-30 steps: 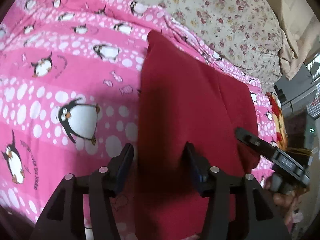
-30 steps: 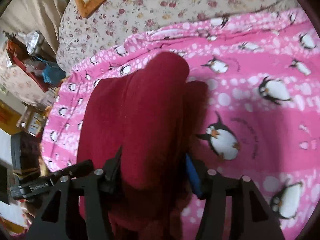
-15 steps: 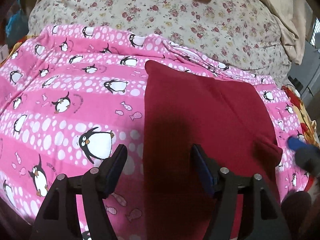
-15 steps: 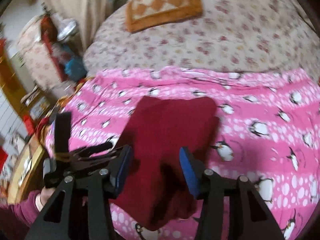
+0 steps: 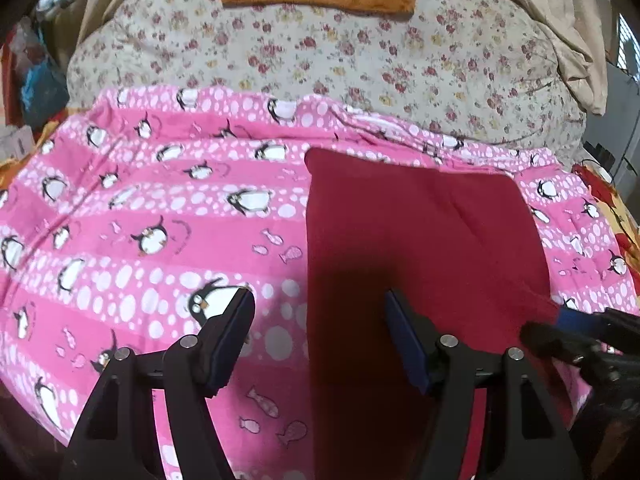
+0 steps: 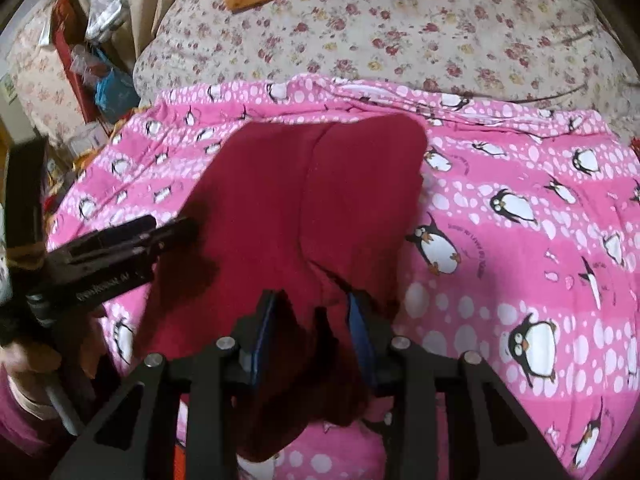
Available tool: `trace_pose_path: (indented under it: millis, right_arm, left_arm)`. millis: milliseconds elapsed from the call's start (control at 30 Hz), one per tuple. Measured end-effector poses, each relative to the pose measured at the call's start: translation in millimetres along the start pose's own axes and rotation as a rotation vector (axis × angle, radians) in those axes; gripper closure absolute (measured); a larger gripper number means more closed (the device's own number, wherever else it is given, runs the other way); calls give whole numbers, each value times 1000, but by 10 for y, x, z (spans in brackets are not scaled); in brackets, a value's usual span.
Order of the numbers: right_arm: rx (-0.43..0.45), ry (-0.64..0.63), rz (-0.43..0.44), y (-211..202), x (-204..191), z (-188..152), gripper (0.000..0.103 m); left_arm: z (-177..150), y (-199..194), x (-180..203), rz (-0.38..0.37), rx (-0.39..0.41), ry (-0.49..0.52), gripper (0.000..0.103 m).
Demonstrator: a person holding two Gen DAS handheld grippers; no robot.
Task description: Fold small clothes
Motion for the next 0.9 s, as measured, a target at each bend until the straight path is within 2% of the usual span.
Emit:
trace_pose_path:
  millis: [133, 267, 567, 900]
  right_arm:
    - [35, 57, 1, -163, -8, 55, 45]
    - [47, 76, -9, -209, -49, 50, 38]
    - [88, 95, -85, -287, -37, 60, 27]
    - [85, 119, -84, -269, 0, 53, 25]
  left_arm:
    - [43, -145, -42, 20, 42, -12, 55]
    - [52, -234, -78, 53, 64, -14, 55]
    - [55, -338, -135, 144, 105, 15, 55]
    - [72, -364, -134, 136, 118, 18, 55]
Point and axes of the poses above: each gripper's, at about its wrist camera, not at the fingertips, and y roughly the way its jaws point, x to its right, z to its top, the point moved 10 cm from there along y, roughly the way its jaws point, and after that the axes turned 8 degrees about -x, right-handed, at the moved point
